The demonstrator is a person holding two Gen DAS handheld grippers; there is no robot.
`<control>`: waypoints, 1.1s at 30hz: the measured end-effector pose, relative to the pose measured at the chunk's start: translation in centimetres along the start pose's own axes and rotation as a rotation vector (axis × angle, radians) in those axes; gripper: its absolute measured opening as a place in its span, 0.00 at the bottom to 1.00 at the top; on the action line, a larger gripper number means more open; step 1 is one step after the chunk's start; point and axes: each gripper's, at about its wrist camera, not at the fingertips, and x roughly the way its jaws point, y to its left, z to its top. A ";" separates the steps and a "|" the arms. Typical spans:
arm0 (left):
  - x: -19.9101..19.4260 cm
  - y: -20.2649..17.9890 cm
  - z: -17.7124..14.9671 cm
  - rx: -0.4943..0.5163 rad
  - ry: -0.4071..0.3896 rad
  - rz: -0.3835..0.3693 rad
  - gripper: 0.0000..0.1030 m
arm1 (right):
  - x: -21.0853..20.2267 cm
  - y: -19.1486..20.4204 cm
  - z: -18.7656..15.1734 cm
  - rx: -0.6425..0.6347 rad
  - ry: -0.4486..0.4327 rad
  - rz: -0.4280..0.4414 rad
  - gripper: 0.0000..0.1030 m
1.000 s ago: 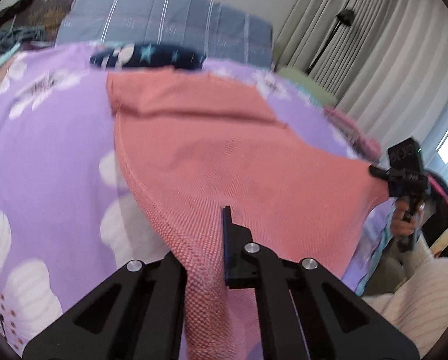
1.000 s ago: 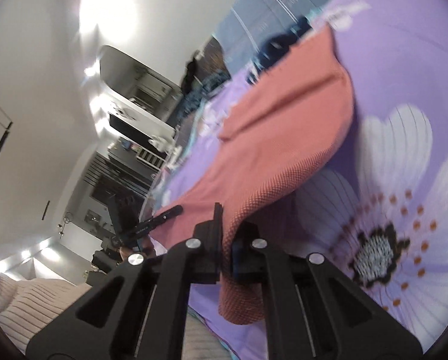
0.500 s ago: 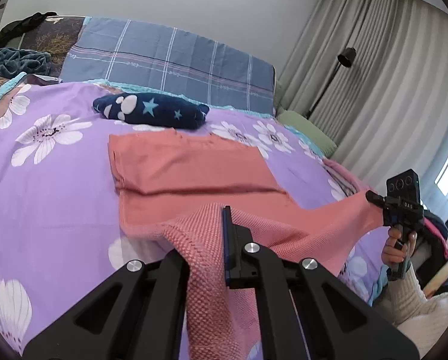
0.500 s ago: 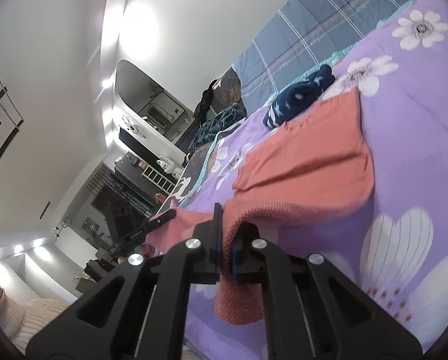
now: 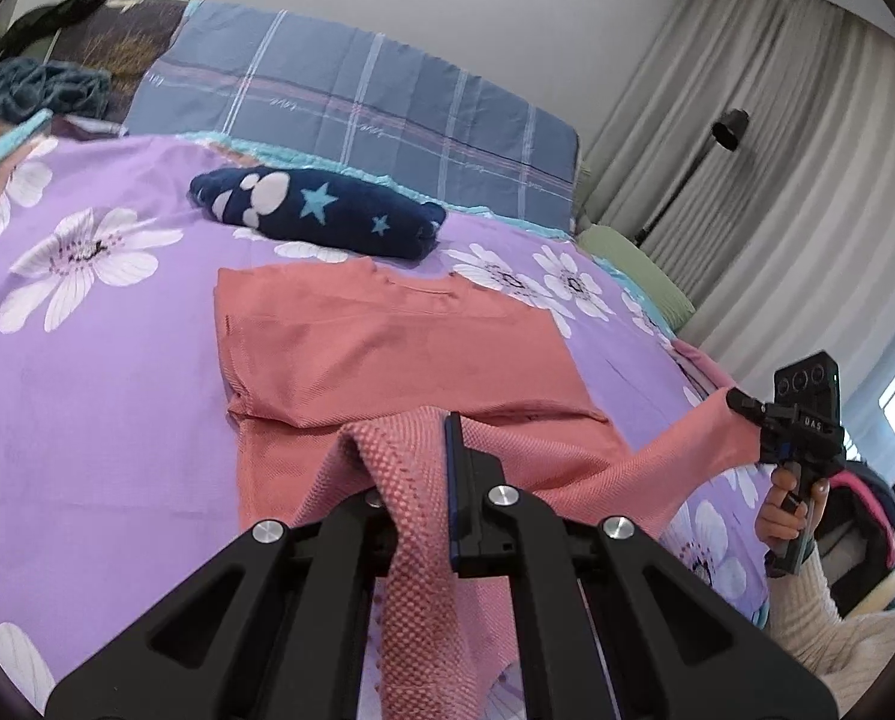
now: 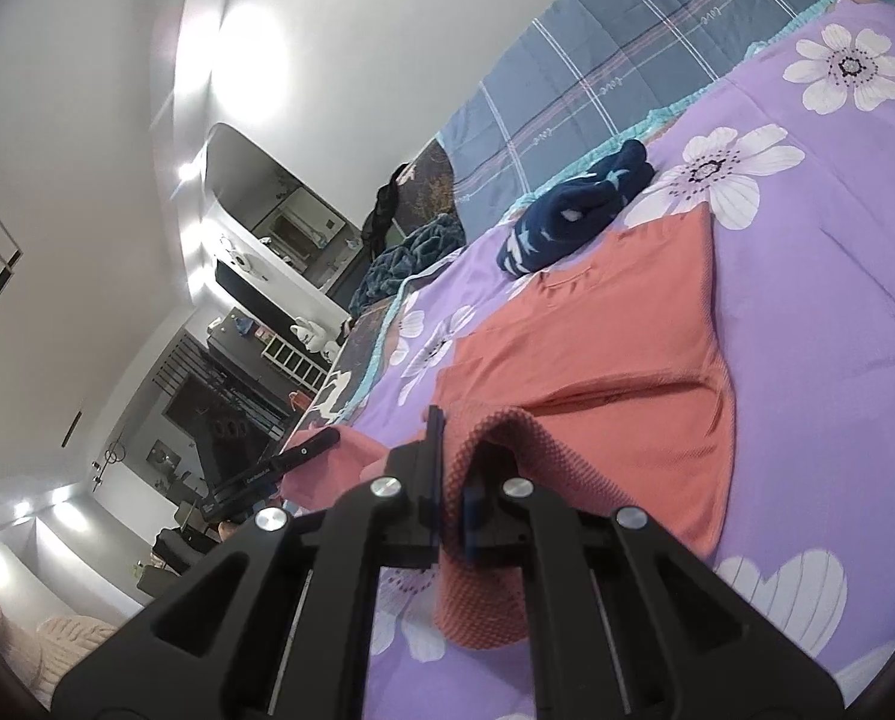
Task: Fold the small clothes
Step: 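Fold the held hem over toward the collar with both grippers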
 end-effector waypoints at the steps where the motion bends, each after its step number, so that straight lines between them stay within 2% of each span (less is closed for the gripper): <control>1: 0.5 0.6 0.4 -0.019 0.002 0.002 0.02 | 0.5 -0.4 0.4 0.005 0.003 -0.005 0.05; 7: 3.3 2.6 2.4 -0.070 0.011 0.018 0.02 | 2.7 -1.8 2.9 0.015 -0.001 -0.029 0.05; 22: 11.9 6.7 8.7 -0.120 0.060 0.065 0.02 | 9.0 -7.8 9.6 0.080 -0.002 -0.150 0.05; 25: 13.4 8.0 8.8 -0.145 0.072 0.071 0.02 | 10.1 -9.2 10.2 0.096 0.007 -0.172 0.05; 30: 15.7 9.2 7.6 -0.128 0.122 0.113 0.03 | 12.5 -12.4 10.0 0.146 0.052 -0.232 0.05; 33: 15.8 9.8 6.9 -0.149 0.136 0.118 0.07 | 12.9 -13.5 9.4 0.174 0.063 -0.249 0.05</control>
